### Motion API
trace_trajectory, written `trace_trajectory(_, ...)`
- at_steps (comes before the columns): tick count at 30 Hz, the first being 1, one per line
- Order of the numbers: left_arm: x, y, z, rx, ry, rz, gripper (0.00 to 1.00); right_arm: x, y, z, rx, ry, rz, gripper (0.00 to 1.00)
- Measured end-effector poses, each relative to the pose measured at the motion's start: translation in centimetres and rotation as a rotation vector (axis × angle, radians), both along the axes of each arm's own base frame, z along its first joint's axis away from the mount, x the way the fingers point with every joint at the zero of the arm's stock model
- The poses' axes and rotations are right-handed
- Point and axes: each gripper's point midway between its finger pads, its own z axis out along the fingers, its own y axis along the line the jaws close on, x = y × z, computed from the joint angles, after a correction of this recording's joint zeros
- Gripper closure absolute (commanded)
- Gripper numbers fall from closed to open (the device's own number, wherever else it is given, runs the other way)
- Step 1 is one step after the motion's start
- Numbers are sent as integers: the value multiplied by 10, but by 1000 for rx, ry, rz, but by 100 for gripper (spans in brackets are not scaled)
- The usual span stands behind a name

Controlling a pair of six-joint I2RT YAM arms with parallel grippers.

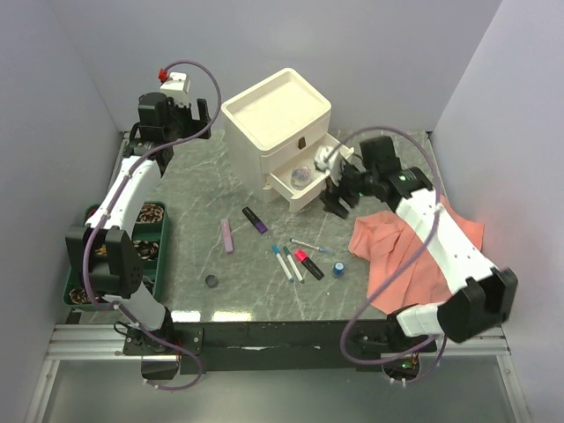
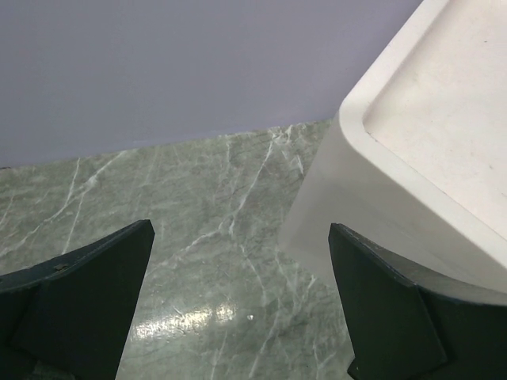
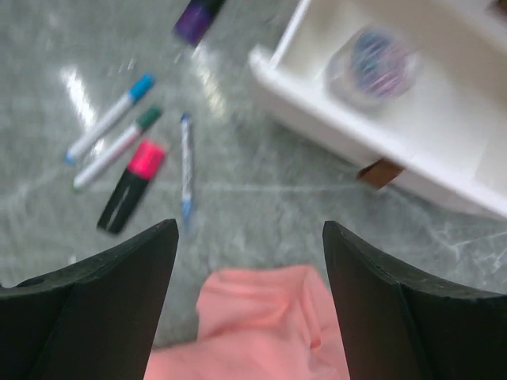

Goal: Sort the stationery into containers
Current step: Place the stationery in the storage box, then pick up the stationery from the center of the board.

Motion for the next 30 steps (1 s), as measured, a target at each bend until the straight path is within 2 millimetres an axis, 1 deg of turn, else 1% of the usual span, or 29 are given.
trace_trajectory(1,-2,0,1,-4,-2,-1,1,-10,-7,-6,-25,4,27,20)
trace_trajectory(3,-6,-1,1,-16,-4,-3,1,-33,-21,-28,-97,26,105,21)
trace_trajectory(7,-13,-2,-7,-24,16,-9,1,-78,-44,-97,-239,167,272,22)
trace_trajectory(9,-15,-2,-13,-25,29,-9,0,-94,-51,-119,-278,207,334,23)
trace_trajectory(11,-17,-2,-19,-23,42,-9,1,-104,-55,-134,-313,208,400,24)
trace_trajectory(16,-25,-1,-30,-20,66,-7,1,-110,-52,-147,-356,150,525,25)
trace_trajectory(21,-30,0,-28,-19,59,-5,1,-118,-46,-153,-377,112,613,27)
trace_trajectory(24,-33,2,-24,-14,50,2,1,-122,-43,-155,-378,111,635,31)
trace_trajectory(27,-34,3,-21,-11,42,6,0,-123,-41,-156,-380,114,650,39)
trace_trajectory(30,-33,4,-21,-10,42,9,1,-126,-40,-160,-385,133,664,41)
